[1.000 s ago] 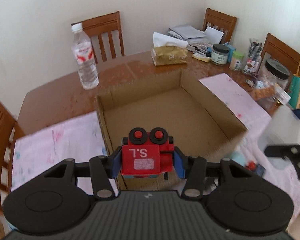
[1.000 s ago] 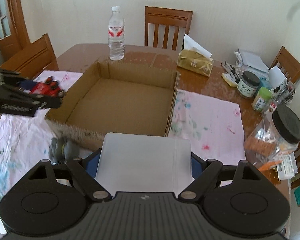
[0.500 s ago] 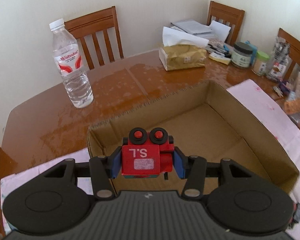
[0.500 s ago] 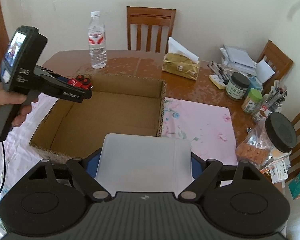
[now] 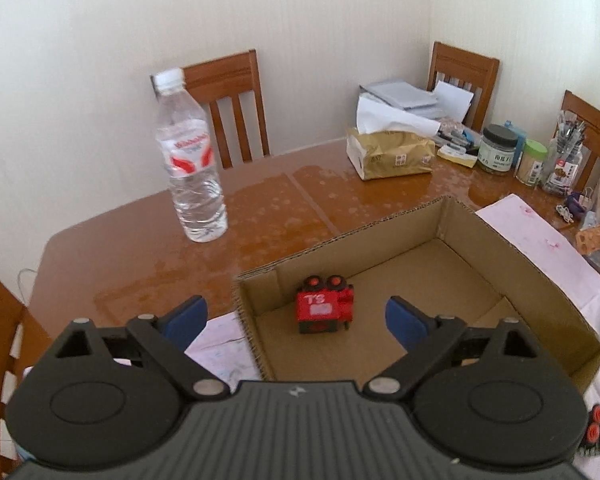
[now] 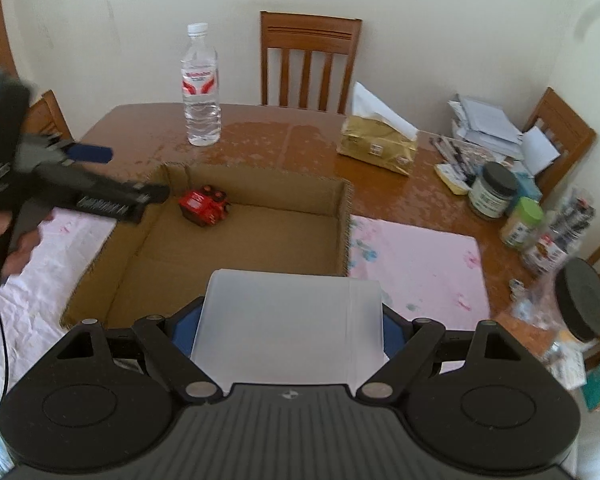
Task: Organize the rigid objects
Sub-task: 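Carry both held items into the cardboard box and open both grippers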
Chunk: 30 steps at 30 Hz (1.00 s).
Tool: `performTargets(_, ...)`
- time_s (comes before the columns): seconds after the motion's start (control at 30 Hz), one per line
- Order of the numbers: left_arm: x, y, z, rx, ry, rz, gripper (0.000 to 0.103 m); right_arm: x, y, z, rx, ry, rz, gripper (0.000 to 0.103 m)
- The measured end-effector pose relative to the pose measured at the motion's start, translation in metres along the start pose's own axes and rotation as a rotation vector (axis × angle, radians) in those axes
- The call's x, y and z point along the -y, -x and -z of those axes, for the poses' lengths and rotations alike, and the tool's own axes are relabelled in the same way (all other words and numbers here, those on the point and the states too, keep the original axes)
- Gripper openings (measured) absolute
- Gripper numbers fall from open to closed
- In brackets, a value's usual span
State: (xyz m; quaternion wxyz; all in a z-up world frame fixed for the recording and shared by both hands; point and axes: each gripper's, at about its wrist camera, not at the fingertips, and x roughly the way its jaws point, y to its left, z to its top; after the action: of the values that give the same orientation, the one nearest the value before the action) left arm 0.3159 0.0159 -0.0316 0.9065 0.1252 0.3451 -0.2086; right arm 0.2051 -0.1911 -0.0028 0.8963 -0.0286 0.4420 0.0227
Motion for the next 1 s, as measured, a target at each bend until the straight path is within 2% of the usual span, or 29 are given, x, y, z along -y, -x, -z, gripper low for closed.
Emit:
performTargets(0.13,-0.016,0.027,0.014,0.019,0.053,-0.003,0.100,-0.008,-0.021,-0.017,-0.011,0.011,-0.020,0.088)
performTargets(0.27,-0.028,0.043,0.031,0.009,0.090,-0.016,0.100,-0.015,-0.045,-0.034,-0.035,0.014,-0.049,0.088)
performTargets(0.5,-0.041,0.061,0.062,-0.018,0.130,-0.025,0.100,-0.028,-0.080,-0.070,-0.019,0.058,0.004,0.088)
performTargets(0.6,-0.045,0.064,0.070,-0.024,0.148,-0.020,0.100,-0.030,-0.087,-0.084,-0.002,0.059,0.026,0.103)
performTargets(0.63,-0.045,0.065,0.073,-0.025,0.152,-0.021,0.100,-0.030,-0.087,-0.086,0.009,0.066,0.032,0.103)
performTargets(0.73,-0.046,0.067,0.079,-0.025,0.171,-0.027,0.100,-0.034,-0.085,-0.084,0.004,0.081,0.053,0.103)
performTargets(1.0,-0.035,0.076,0.089,-0.045,0.191,-0.047,0.100,-0.030,-0.060,-0.049,0.002,0.054,0.039,0.103)
